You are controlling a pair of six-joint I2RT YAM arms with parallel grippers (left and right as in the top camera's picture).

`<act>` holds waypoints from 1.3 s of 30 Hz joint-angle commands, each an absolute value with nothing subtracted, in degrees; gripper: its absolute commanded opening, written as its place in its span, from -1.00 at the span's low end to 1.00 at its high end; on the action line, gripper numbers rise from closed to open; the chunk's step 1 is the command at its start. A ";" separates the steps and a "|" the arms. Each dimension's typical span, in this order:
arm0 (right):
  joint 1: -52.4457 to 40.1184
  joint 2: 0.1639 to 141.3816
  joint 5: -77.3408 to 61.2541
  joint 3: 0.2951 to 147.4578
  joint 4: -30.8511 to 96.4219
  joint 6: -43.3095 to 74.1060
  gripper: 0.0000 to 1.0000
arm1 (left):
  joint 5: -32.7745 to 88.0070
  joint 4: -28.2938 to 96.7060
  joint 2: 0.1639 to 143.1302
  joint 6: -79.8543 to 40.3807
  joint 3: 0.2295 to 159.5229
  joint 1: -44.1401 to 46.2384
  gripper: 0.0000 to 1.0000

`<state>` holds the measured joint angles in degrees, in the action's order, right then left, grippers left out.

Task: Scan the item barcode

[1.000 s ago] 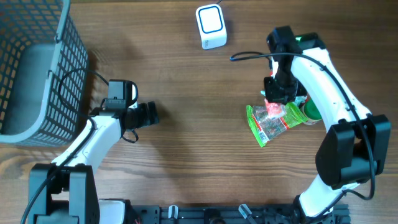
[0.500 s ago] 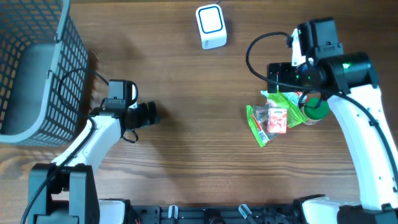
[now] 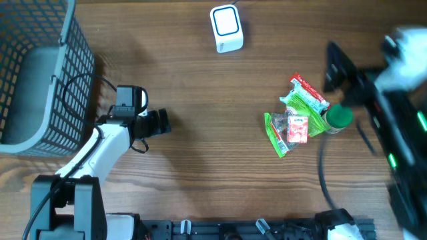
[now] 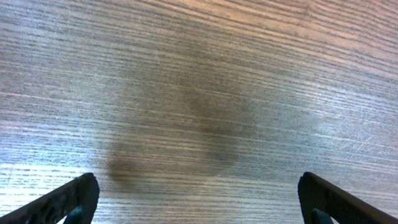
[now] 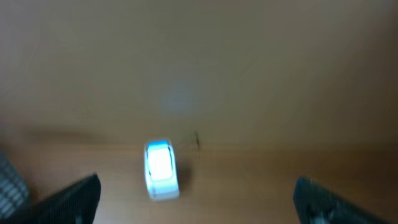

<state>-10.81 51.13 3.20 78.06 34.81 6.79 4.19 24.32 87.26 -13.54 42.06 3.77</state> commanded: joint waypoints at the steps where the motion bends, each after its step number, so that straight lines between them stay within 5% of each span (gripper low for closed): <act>1: -10.63 34.30 3.62 61.73 22.35 0.80 1.00 | 4.45 24.23 87.00 -12.38 42.65 4.03 1.00; 7: -6.52 4.60 2.20 26.83 1.63 1.41 0.99 | 4.45 24.23 87.00 -12.38 42.65 4.01 1.00; 14: -5.50 0.21 -6.11 2.44 -14.92 1.72 0.99 | 4.45 24.23 87.00 -12.40 42.65 4.03 1.00; 20: -5.50 0.56 -6.04 0.32 -0.36 1.80 1.00 | 4.45 24.23 87.00 -12.40 42.65 4.03 1.00; 34: -5.50 1.34 -6.04 0.32 -0.32 1.63 0.99 | 4.43 24.27 85.93 -12.38 42.65 4.19 1.00; 39: -5.50 1.34 -6.04 0.32 -0.32 1.63 0.99 | 3.11 24.27 60.60 -12.38 42.65 3.97 1.00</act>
